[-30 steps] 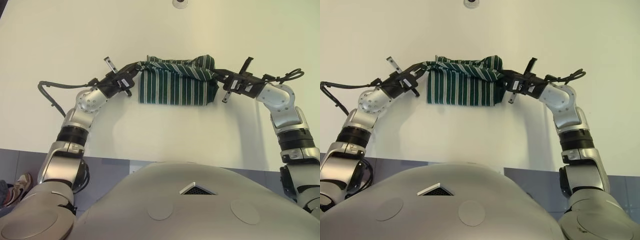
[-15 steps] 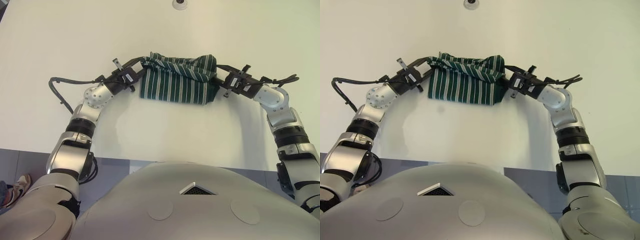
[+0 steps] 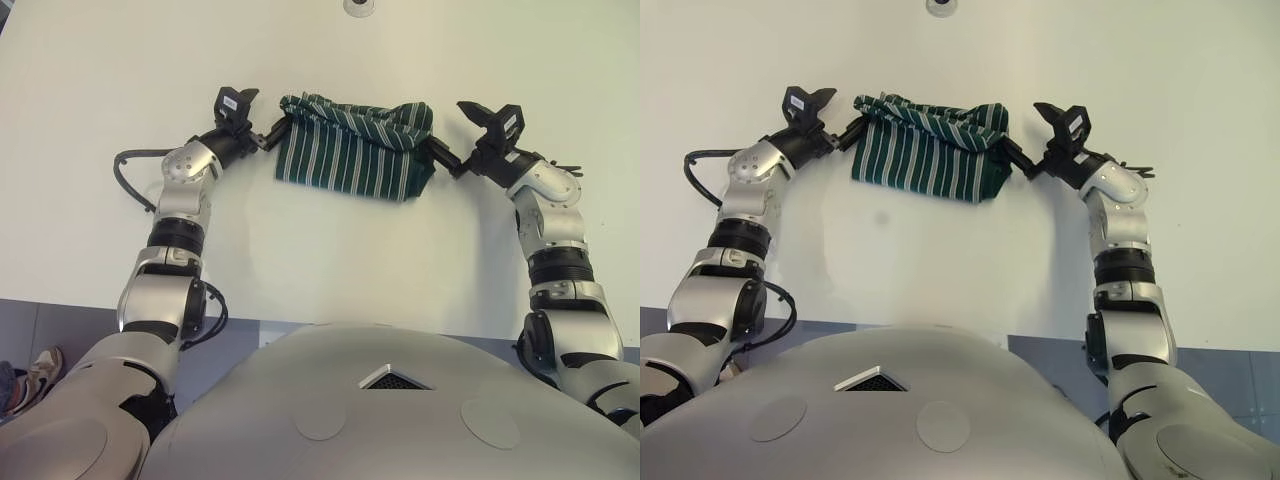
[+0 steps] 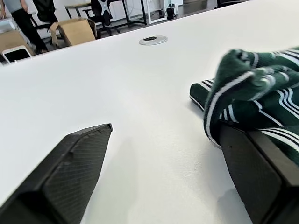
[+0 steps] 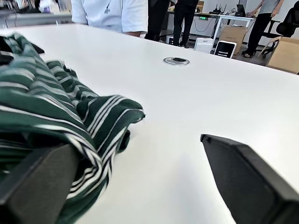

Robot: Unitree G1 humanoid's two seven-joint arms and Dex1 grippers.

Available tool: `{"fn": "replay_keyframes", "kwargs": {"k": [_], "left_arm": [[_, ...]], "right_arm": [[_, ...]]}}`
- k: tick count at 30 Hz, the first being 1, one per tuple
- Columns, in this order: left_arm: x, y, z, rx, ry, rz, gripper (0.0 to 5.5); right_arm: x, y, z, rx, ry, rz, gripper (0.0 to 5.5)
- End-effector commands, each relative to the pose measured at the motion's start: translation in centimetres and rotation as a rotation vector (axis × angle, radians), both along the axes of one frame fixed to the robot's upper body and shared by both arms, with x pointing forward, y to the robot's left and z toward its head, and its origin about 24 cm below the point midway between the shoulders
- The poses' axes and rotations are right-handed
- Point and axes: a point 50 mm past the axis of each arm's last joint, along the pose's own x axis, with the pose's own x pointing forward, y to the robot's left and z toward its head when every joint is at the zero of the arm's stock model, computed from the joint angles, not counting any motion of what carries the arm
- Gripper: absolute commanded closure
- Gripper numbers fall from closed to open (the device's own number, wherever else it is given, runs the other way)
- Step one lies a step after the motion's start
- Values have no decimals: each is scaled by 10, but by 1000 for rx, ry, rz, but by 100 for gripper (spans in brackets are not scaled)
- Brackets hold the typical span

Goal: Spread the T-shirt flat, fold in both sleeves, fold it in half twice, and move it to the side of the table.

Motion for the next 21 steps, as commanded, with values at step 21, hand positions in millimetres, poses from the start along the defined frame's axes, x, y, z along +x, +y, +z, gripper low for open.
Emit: {"fn": "replay_keyframes", "kwargs": {"k": [21], "left_arm": [[19,-2,-6,-404,403,368,13]], "right_arm": [[54,-3,26,436,-12,-388,10]]}}
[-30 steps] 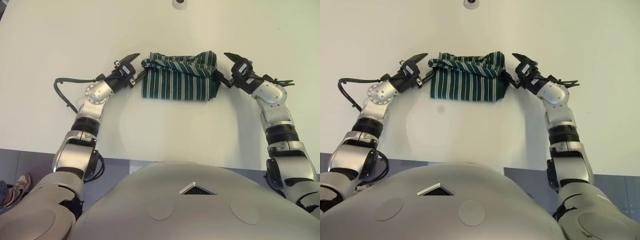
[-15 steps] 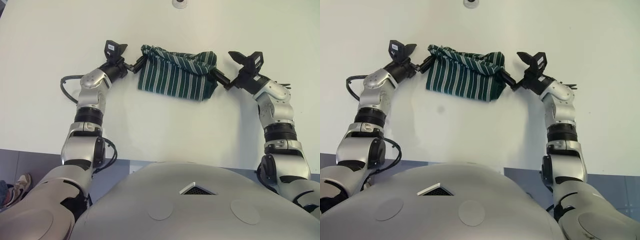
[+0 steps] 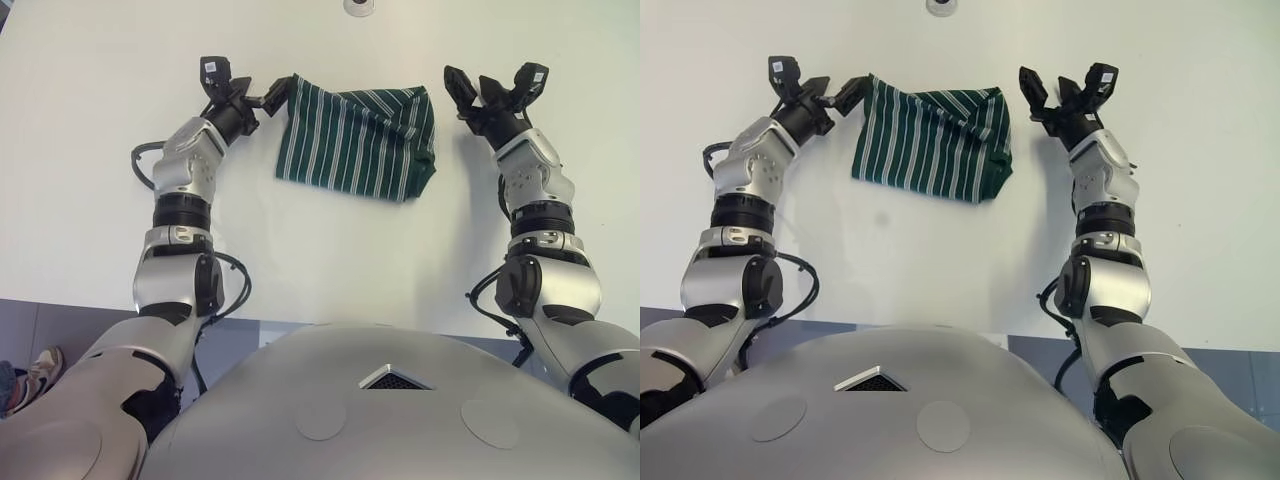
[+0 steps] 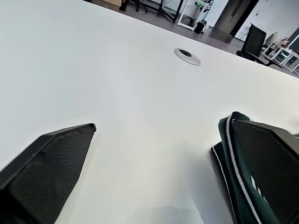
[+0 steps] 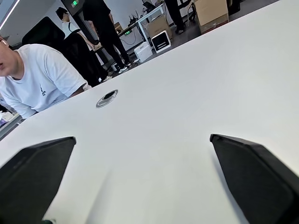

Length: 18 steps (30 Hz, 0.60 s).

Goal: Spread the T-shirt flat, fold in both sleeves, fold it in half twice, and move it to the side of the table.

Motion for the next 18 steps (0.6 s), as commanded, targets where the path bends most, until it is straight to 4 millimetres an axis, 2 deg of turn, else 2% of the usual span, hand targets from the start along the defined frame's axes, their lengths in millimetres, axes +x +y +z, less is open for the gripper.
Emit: {"fn": "replay_keyframes", "kwargs": {"k": [1,4,7,10,14,18], "left_arm": [[-8,3,-22,-46,160,105,13],[-4,9,-25,-45,201,190,13],[-2,15,-28,-35,231,265,13],[1,15,-27,-43,217,269,13],[2,9,-8,-119,-8,199,13],[-9,10,7,-92,-215,161,13]], "right_arm": [[0,-1,35,-53,-289,55,10],[-14,5,57,-159,-508,151,10],[-31,21,64,-348,-645,296,10],[-42,39,67,-461,-735,407,10],[-53,72,64,-591,-808,524,10],[-55,99,59,-665,-846,572,10]]}}
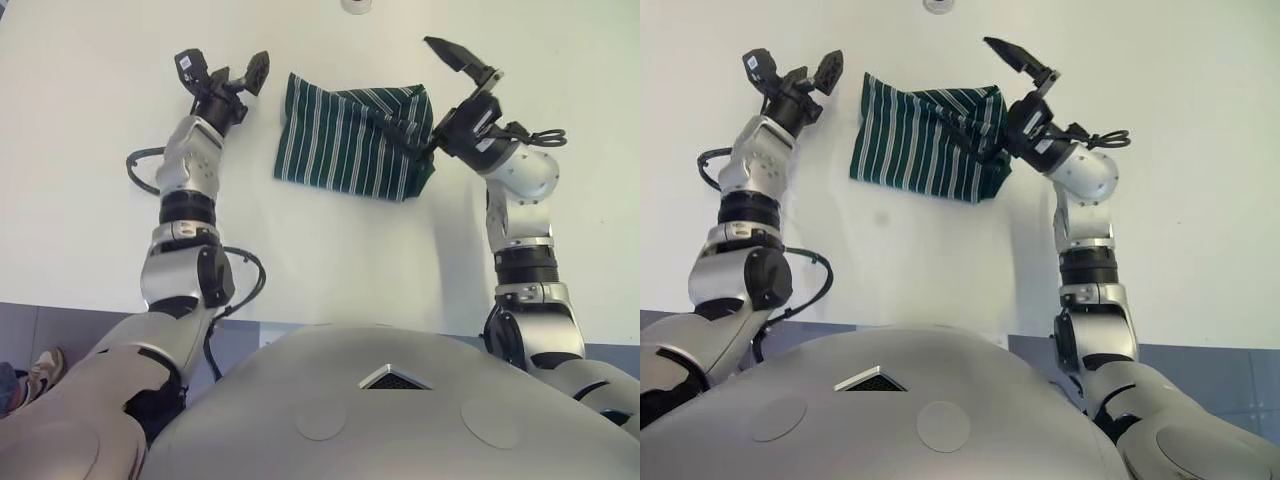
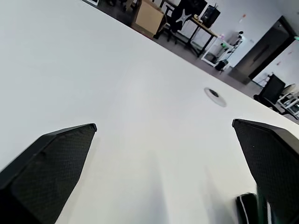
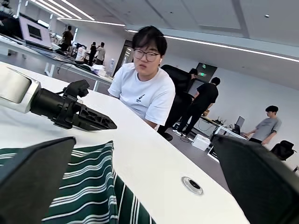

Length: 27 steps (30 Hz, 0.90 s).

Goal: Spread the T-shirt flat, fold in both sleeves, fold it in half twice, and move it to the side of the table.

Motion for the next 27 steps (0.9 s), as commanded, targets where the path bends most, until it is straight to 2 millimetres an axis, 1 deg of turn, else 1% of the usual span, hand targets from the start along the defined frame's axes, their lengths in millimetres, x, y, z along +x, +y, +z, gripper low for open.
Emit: {"fn": "replay_keyframes", "kwargs": {"k": [1,3,5,7,11,16,21,23,26,27], "left_arm": [[-11,4,8,46,-134,4,13],[-15,9,9,38,-165,29,13],[-16,11,6,40,-166,43,13],[-16,11,3,50,-161,51,13],[-18,10,-1,57,-162,59,13],[-20,7,-6,78,-153,53,13],[-21,8,-9,87,-148,59,13],[-21,9,-10,86,-137,64,13],[-21,9,-11,82,-132,72,13],[-21,9,-10,82,-133,74,13]], "right_arm": [[2,26,-3,-83,-63,9,10],[6,42,-10,-131,-80,-18,10],[11,54,-21,-183,-74,-61,10],[16,62,-33,-215,-49,-116,10],[26,72,-51,-198,48,-252,10],[30,68,-65,-215,113,-332,10],[35,62,-68,-178,183,-386,10],[34,59,-78,-214,238,-404,10],[36,44,-93,-237,364,-483,10],[40,34,-95,-197,417,-554,10]]}}
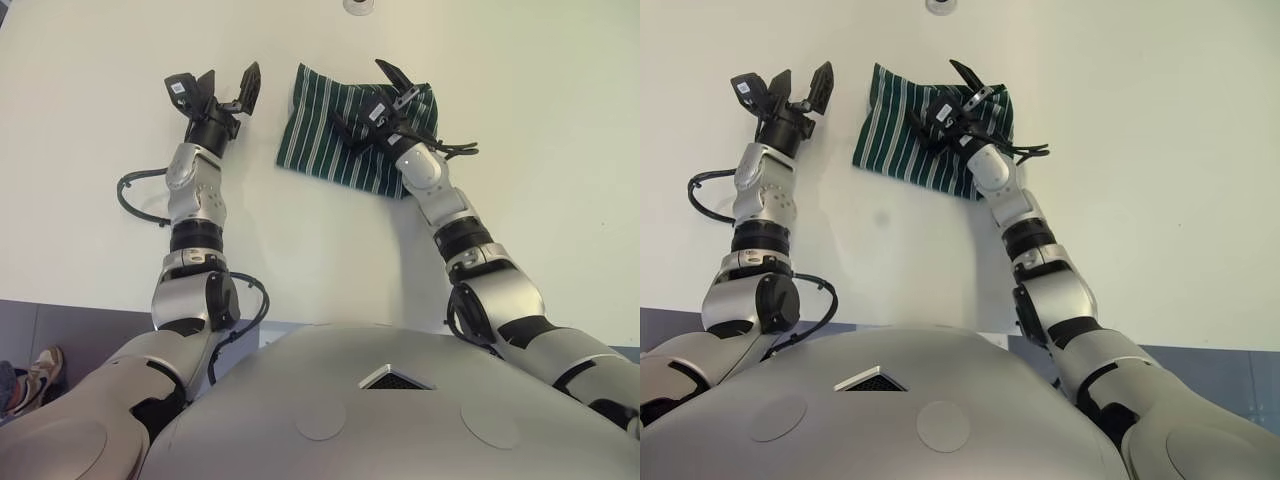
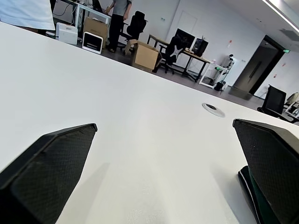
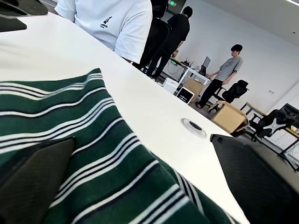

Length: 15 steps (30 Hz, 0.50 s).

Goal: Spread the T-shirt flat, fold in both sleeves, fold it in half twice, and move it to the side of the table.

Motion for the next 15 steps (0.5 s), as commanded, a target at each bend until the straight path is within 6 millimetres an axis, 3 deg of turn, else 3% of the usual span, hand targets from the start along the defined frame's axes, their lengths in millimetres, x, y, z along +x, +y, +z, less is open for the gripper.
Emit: {"fn": "replay_keyframes", "kwargs": {"k": [1,6,11,15], "left_arm": [[0,0,-1,-1,12,9,13],[-1,1,0,-9,10,33,13],[-4,8,0,0,11,71,13],[-5,11,-2,10,16,87,13]], "right_arm": [[5,-44,-28,45,224,-275,10],[20,-132,-20,397,314,-807,10],[4,-217,-2,625,158,-1265,10],[-7,-249,16,613,-17,-1406,10]]}}
